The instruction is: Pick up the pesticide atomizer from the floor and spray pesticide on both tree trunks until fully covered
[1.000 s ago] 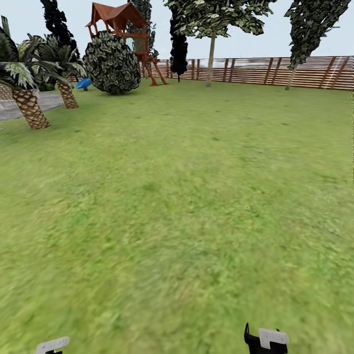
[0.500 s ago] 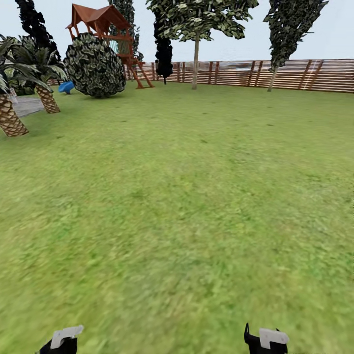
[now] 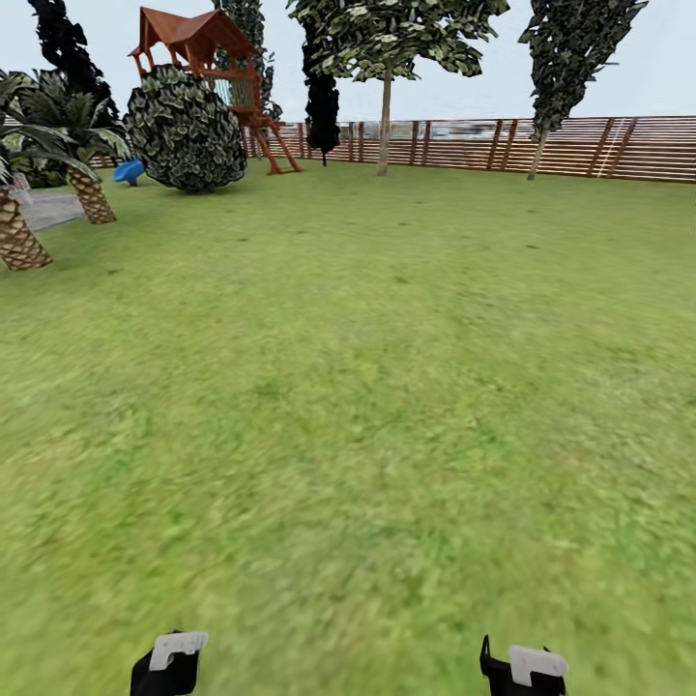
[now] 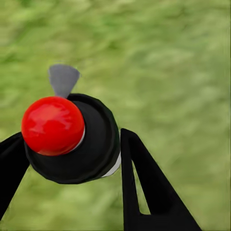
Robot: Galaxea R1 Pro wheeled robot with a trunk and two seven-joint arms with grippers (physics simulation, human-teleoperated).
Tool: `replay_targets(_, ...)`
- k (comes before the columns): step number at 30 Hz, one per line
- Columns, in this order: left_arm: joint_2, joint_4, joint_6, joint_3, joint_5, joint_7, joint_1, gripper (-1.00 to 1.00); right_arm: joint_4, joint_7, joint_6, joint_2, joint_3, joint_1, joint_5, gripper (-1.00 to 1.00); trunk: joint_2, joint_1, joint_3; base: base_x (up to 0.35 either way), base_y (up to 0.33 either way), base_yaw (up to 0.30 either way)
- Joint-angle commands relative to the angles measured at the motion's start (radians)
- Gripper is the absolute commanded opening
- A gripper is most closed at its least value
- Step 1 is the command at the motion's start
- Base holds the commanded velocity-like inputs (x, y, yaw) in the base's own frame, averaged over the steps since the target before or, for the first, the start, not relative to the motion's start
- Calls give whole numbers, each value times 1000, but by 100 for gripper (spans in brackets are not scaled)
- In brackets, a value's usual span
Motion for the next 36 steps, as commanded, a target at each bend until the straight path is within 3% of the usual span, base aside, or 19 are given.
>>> replay_targets(1,1,5,-1,0,-1,0,-1,-100,0,0,0,0,0,0,0,100,0,0,0,337,0,-77)
replay_targets(17,0,11,-2,1,0,0,-1,-100,-1,0,0,0,0,-1,-4,100,0,0,6,339,-5,-257)
replay_targets(36,-1,11,-2,1,0,0,0,-100,-1,0,0,-3,-1,0,-4,100,0,0,7,314,-151,-9)
